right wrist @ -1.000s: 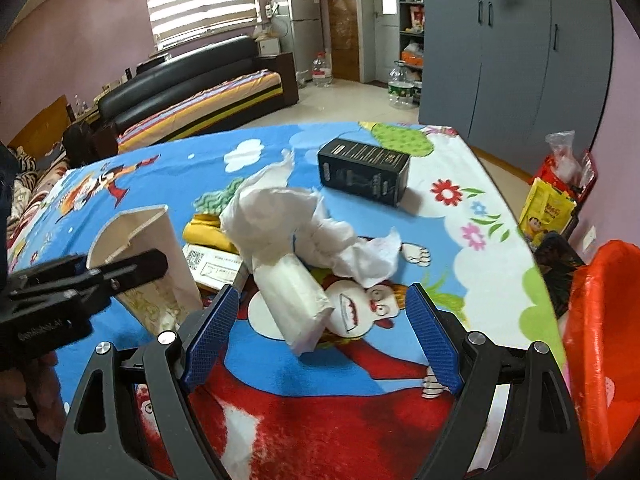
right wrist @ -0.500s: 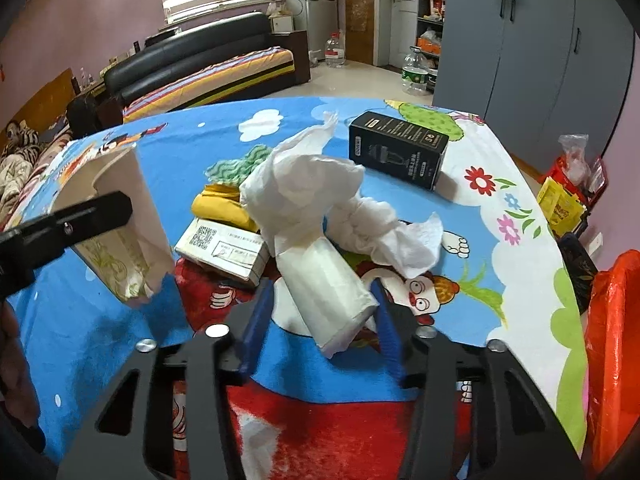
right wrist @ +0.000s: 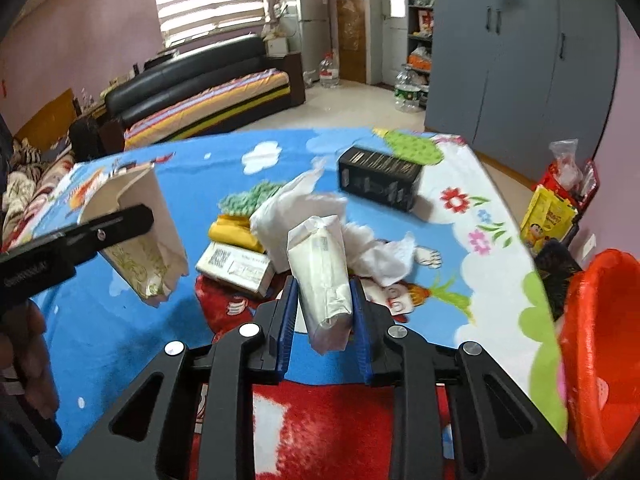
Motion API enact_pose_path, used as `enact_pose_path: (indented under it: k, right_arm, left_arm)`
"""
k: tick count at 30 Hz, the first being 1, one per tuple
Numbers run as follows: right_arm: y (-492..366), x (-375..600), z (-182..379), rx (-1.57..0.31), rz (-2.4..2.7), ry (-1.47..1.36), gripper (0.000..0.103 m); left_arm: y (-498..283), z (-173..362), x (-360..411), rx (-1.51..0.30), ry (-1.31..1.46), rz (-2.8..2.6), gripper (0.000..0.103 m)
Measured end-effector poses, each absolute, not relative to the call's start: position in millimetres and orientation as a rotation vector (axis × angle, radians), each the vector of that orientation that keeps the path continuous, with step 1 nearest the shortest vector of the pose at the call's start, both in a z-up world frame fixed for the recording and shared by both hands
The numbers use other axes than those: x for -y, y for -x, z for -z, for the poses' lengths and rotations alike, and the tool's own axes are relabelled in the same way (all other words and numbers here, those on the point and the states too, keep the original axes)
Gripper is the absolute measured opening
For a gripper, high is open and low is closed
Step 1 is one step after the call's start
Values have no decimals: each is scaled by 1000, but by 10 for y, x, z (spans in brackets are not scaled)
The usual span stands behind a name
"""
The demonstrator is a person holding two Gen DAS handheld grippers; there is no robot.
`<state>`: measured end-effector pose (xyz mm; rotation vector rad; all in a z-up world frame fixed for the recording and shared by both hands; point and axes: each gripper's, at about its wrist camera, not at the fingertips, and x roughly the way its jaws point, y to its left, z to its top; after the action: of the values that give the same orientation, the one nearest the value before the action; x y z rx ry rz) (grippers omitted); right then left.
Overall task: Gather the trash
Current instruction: 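Grasp the cream paper cup with left tool while right tool grasps the tissue, then carry the cup and tissue over the orange bin and open both tools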
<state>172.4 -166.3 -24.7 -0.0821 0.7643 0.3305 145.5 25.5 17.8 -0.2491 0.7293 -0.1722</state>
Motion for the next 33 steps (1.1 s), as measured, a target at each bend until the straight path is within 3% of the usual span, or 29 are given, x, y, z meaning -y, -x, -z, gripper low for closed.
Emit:
enact_pose_path:
  k: [11, 33]
  right_arm:
    - [-1563, 2317, -164, -670, -201, 16, 27]
    - [-1363, 3915, -432, -591, 124, -64, 27]
  left_arm:
    - [-1540, -505, 150, -674, 208, 259, 44]
    - [-1947, -959, 1884, -641, 72, 559, 44]
